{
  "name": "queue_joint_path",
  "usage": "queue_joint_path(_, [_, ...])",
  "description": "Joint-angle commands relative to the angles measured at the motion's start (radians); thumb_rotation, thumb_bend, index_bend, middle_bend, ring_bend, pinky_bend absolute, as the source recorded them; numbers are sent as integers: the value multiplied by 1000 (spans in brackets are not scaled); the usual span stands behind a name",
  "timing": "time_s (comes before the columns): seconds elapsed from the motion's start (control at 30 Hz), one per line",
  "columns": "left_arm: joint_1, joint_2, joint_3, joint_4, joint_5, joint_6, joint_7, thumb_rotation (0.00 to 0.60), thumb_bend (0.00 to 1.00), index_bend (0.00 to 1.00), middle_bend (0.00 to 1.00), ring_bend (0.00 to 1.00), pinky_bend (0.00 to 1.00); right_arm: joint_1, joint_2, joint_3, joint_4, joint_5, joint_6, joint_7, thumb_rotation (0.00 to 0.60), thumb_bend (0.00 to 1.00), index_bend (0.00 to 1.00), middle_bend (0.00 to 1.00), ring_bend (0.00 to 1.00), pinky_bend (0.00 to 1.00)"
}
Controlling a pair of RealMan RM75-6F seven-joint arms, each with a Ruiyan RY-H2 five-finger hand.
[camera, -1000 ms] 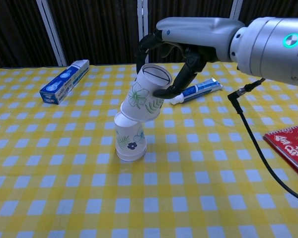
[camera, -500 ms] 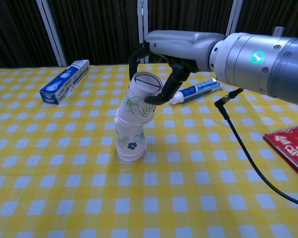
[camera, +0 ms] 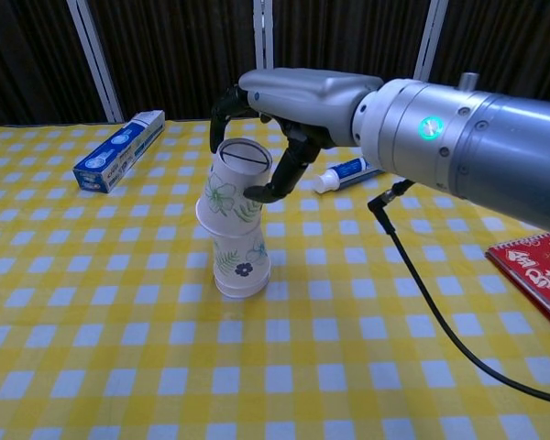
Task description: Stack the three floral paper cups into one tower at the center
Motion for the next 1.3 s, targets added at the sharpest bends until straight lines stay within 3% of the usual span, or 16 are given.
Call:
queue_joint_path(0.03, [0, 1, 0, -1, 0, 0, 0, 600, 202, 42, 0, 0, 0, 5, -15, 3, 16, -9, 14, -13, 600, 197, 212, 25, 0, 153])
queue_joint_path(0.13, [1, 2, 0, -2, 1, 0, 0, 600, 202, 42, 0, 0, 0, 3, -25, 4, 22, -11, 22, -15, 600, 193, 163, 10, 0, 151])
queue_joint_path(0.57, [3, 2, 0, -2, 2, 1, 0, 600, 202, 42, 0, 0, 0, -34, 17, -13, -11, -28, 50, -13, 600, 191, 160, 2, 0, 141])
queue_joint_path(0.83, [5, -9, -8, 19, -29, -7, 24, 600, 199, 28, 0, 0, 0, -205, 168, -123, -13, -178, 177, 112, 600, 178, 69, 0, 0, 38])
queue_joint_path(0.97, [7, -37, -8, 52, -62, -17, 86, 600, 191, 1, 0, 0, 0, -391, 293, -238, 74, -262, 312, 282, 600, 169, 1, 0, 0, 0])
queue_joint_path(1.3, [30, -67, -3, 73, -87, 4, 154, 600, 177, 0, 0, 0, 0, -615, 311, -290, 324, -315, 429, 542, 600, 158, 0, 0, 0, 0])
